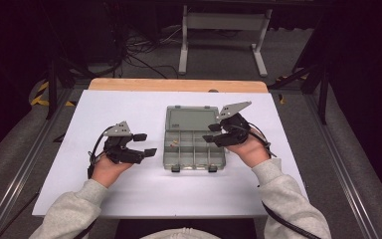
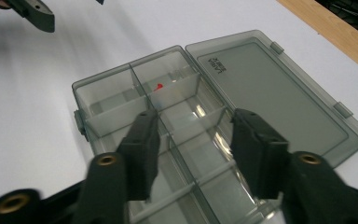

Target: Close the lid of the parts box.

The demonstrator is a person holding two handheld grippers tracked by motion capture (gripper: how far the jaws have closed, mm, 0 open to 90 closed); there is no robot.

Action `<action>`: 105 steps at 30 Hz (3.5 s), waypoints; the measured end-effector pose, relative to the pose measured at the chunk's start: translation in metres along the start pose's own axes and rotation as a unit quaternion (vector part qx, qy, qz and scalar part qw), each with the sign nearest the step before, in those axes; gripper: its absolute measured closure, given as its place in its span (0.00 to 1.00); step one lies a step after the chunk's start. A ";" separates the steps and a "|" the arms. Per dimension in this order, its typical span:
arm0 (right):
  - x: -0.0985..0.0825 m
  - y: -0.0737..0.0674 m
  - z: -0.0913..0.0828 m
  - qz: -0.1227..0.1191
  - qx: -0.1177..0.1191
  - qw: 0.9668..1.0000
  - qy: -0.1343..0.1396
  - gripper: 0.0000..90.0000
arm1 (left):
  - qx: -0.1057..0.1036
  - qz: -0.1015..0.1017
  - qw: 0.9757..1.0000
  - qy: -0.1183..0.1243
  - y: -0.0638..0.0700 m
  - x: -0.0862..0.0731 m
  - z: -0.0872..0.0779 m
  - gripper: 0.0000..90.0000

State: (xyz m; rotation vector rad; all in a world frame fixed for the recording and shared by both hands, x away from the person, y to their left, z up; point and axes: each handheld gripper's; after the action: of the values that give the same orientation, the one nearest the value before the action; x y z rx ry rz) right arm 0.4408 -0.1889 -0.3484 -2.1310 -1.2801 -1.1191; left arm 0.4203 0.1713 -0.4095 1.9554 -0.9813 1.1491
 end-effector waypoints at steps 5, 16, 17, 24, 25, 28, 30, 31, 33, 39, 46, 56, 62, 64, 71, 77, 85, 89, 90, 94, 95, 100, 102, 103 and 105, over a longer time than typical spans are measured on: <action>-0.007 0.007 -0.006 0.007 -0.004 1.000 -0.007 0.80 | 0.016 0.005 1.000 -0.015 0.000 0.009 0.008 0.53; -0.019 0.025 -0.012 0.032 -0.016 0.999 -0.027 1.00 | 0.054 0.007 0.997 -0.052 -0.005 0.024 0.021 1.00; -0.020 0.027 -0.012 0.034 -0.018 0.999 -0.028 1.00 | 0.055 0.006 0.997 -0.052 -0.006 0.025 0.021 1.00; -0.022 0.038 -0.015 0.034 -0.030 0.998 -0.033 1.00 | 0.088 -0.026 0.994 -0.059 -0.014 0.038 0.030 1.00; -0.022 0.040 -0.014 0.034 -0.032 0.998 -0.036 1.00 | 0.093 -0.029 0.993 -0.060 -0.014 0.039 0.031 1.00; -0.023 0.046 -0.014 0.033 -0.042 0.998 -0.037 1.00 | 0.103 -0.027 0.992 -0.069 -0.018 0.044 0.036 1.00; -0.024 0.052 -0.014 0.035 -0.049 0.998 -0.036 1.00 | 0.109 -0.029 0.991 -0.075 -0.020 0.047 0.039 1.00; -0.024 0.054 -0.014 0.036 -0.053 0.997 -0.038 1.00 | 0.110 -0.032 0.990 -0.078 -0.021 0.049 0.041 1.00; -0.026 0.059 -0.012 0.036 -0.061 0.997 -0.041 1.00 | 0.113 -0.034 0.989 -0.084 -0.024 0.052 0.045 1.00; -0.029 0.072 -0.006 0.048 -0.073 0.995 -0.049 1.00 | 0.122 -0.043 0.987 -0.099 -0.032 0.058 0.056 1.00; -0.031 0.084 0.004 0.049 -0.078 0.994 -0.059 1.00 | 0.128 -0.043 0.984 -0.116 -0.042 0.060 0.068 1.00; -0.038 0.099 0.020 0.058 -0.079 0.992 -0.081 1.00 | 0.136 -0.078 0.980 -0.119 -0.062 0.060 0.078 1.00; -0.042 0.107 0.029 0.063 -0.074 0.991 -0.091 1.00 | 0.138 -0.087 0.978 -0.128 -0.070 0.057 0.085 1.00; -0.044 0.109 0.033 0.066 -0.069 0.991 -0.094 1.00 | 0.138 -0.088 0.978 -0.130 -0.071 0.055 0.088 1.00; -0.049 0.113 0.042 0.066 -0.062 0.990 -0.104 1.00 | 0.134 -0.089 0.977 -0.143 -0.076 0.046 0.096 1.00; -0.055 0.115 0.048 0.069 -0.056 0.990 -0.110 1.00 | 0.130 -0.097 0.975 -0.154 -0.080 0.039 0.101 1.00; -0.060 0.116 0.054 0.074 -0.053 0.989 -0.118 1.00 | 0.123 -0.100 0.973 -0.165 -0.082 0.032 0.108 1.00; -0.063 0.116 0.056 0.076 -0.051 0.988 -0.124 1.00 | 0.123 -0.102 0.972 -0.172 -0.084 0.029 0.111 1.00; -0.063 0.117 0.057 0.076 -0.050 0.988 -0.124 1.00 | 0.123 -0.104 0.972 -0.173 -0.084 0.028 0.111 1.00; -0.064 0.117 0.058 0.075 -0.050 0.988 -0.127 1.00 | 0.121 -0.106 0.971 -0.177 -0.085 0.027 0.112 1.00; -0.065 0.117 0.058 0.076 -0.049 0.988 -0.127 1.00 | 0.120 -0.106 0.971 -0.178 -0.086 0.026 0.113 1.00; -0.065 0.118 0.060 0.075 -0.047 0.988 -0.129 1.00 | 0.119 -0.108 0.971 -0.178 -0.086 0.027 0.114 1.00; -0.065 0.118 0.061 0.075 -0.045 0.988 -0.129 1.00 | 0.116 -0.106 0.971 -0.178 -0.086 0.027 0.114 1.00; -0.065 0.118 0.061 0.076 -0.046 0.988 -0.129 1.00 | 0.116 -0.106 0.971 -0.178 -0.086 0.027 0.114 1.00; -0.065 0.117 0.062 0.076 -0.045 0.988 -0.128 1.00 | 0.113 -0.109 0.972 -0.177 -0.085 0.027 0.116 1.00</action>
State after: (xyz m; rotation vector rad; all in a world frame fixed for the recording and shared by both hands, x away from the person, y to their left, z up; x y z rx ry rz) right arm 0.5523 -0.2395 -0.4312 -2.4575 -1.1674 -0.8774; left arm 0.5493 0.1116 -0.4446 2.4430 -0.8086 0.8337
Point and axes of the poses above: each handheld gripper's, and its own axes: z roughly forward along the jaws, x roughly out of its top, y roughly to its right, and after that the axes turned 7 degrees about y, right-handed
